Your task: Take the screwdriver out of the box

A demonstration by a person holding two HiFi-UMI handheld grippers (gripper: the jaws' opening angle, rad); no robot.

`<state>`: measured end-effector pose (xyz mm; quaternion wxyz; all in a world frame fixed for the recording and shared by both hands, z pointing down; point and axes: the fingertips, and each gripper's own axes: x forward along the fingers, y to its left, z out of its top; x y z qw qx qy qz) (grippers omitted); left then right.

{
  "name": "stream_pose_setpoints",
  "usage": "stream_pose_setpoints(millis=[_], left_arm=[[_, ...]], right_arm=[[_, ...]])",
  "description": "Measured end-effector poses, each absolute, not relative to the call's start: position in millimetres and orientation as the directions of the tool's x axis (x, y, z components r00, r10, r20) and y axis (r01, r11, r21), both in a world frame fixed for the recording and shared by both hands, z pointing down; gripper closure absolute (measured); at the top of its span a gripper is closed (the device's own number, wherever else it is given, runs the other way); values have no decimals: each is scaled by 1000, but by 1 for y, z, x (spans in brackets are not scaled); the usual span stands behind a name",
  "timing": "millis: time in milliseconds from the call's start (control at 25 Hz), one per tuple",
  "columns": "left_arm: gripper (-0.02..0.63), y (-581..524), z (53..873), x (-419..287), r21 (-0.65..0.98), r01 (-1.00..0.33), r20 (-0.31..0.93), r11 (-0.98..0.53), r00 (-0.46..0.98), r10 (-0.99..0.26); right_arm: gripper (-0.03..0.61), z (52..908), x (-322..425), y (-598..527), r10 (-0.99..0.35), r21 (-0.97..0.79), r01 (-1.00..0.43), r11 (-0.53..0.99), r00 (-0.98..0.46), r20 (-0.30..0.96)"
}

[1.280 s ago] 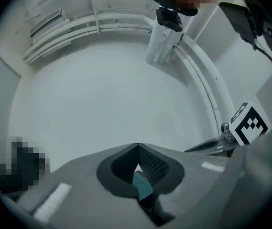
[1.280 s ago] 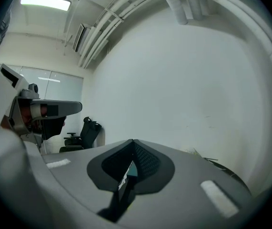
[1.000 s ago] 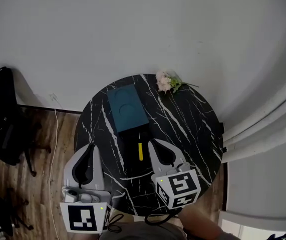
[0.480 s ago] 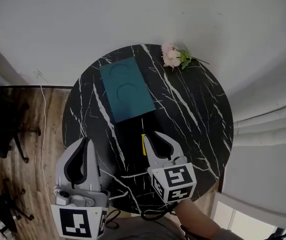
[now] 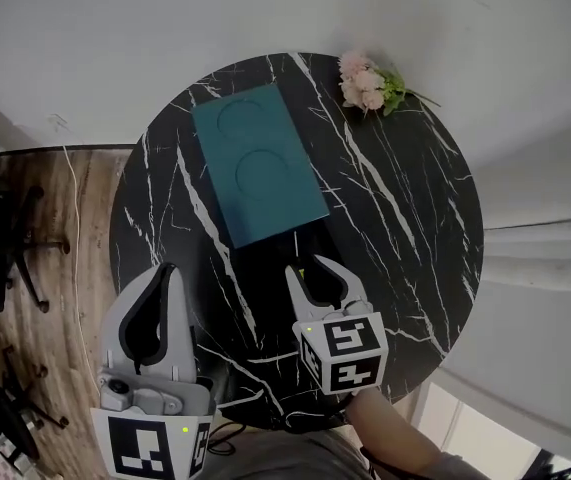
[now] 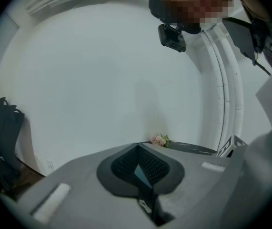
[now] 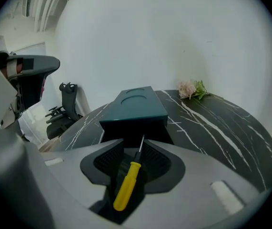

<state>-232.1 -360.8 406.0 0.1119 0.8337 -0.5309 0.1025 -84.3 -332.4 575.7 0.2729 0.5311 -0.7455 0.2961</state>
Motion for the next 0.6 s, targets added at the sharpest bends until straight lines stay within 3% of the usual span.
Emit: stream_pose_setpoints(millis=[280, 480, 600], left_arm=[[612, -364, 410, -235, 84, -911, 295, -403, 409, -864], [612, -363, 412, -238, 83, -916, 298, -392, 398, -868], [612, -362, 413, -240, 81, -919, 296, -386, 392, -871]], right_arm=[[416, 598, -84, -323, -539, -170, -953, 251, -284, 793], [482, 608, -84, -319, -497, -169, -953, 249, -276, 822], [483, 610, -83, -320, -496, -155, -954, 255, -267, 826]])
